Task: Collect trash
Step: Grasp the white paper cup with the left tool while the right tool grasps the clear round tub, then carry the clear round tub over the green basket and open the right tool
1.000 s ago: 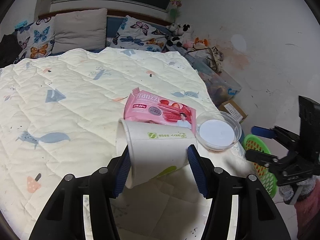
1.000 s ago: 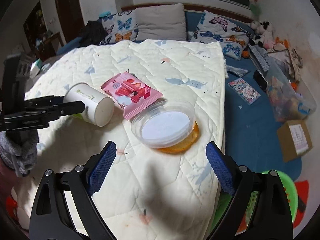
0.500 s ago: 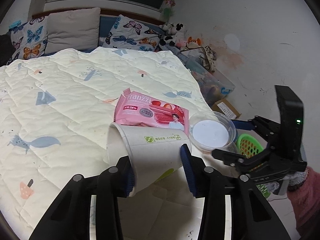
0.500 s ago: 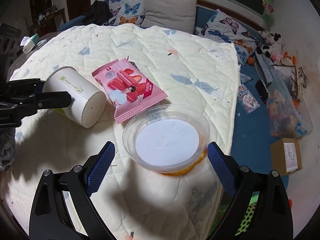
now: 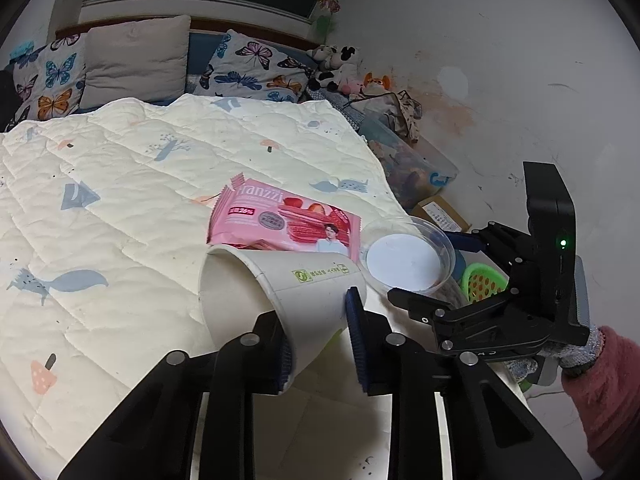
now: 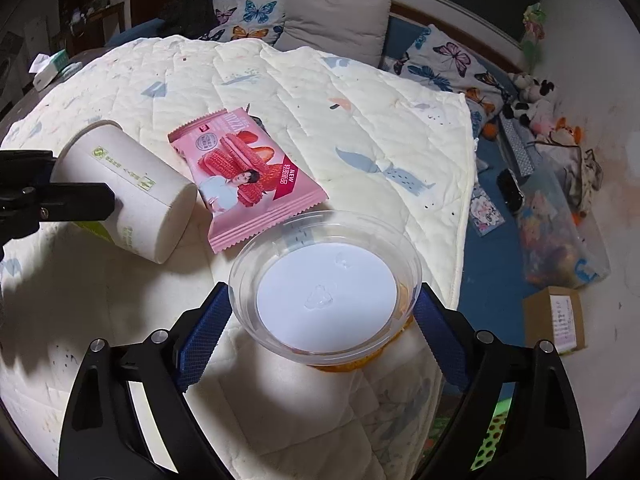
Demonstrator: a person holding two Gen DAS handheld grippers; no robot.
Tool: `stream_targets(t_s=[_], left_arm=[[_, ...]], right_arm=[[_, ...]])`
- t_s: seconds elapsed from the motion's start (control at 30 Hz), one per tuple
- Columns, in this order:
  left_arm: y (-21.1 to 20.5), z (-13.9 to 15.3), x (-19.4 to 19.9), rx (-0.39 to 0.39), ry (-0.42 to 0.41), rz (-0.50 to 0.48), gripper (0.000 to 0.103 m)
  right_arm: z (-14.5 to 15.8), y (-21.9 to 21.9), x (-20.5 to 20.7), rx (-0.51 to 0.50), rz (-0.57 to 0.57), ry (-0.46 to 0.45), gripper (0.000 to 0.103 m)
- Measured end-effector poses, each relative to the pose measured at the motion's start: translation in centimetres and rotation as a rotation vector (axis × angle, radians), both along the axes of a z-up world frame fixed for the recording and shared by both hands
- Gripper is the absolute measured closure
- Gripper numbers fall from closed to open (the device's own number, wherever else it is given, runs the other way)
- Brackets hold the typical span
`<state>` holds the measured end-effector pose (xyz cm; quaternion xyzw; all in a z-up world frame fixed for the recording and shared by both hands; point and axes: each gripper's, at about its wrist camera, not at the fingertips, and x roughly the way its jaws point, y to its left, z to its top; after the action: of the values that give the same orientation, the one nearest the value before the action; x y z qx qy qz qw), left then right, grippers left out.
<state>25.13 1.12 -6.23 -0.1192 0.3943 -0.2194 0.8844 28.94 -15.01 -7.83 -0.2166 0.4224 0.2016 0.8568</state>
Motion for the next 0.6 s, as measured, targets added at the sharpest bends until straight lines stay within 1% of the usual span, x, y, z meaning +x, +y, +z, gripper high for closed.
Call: stream_targets(t_s=[0.07, 0.27, 0.6], left_arm=[[-0.2, 0.2, -0.2, 0.002, -0.005, -0.005, 0.084], [-0.6, 0.6, -1.3, 0.006, -0.016, -0.008, 0.098], [-0.1, 1.3, -3.6, 0.002, -0.019, 0.017, 0.099]], right_arm=[[0.3, -0.2, -0.3, 0.012, -0.003, -0.007, 0.014], [1.9, -1.1, -1.5, 0.088, -0.018, -0.02, 0.014], [3.8, -2.1, -5.6, 0.185, -0.027, -0.038, 0.014]])
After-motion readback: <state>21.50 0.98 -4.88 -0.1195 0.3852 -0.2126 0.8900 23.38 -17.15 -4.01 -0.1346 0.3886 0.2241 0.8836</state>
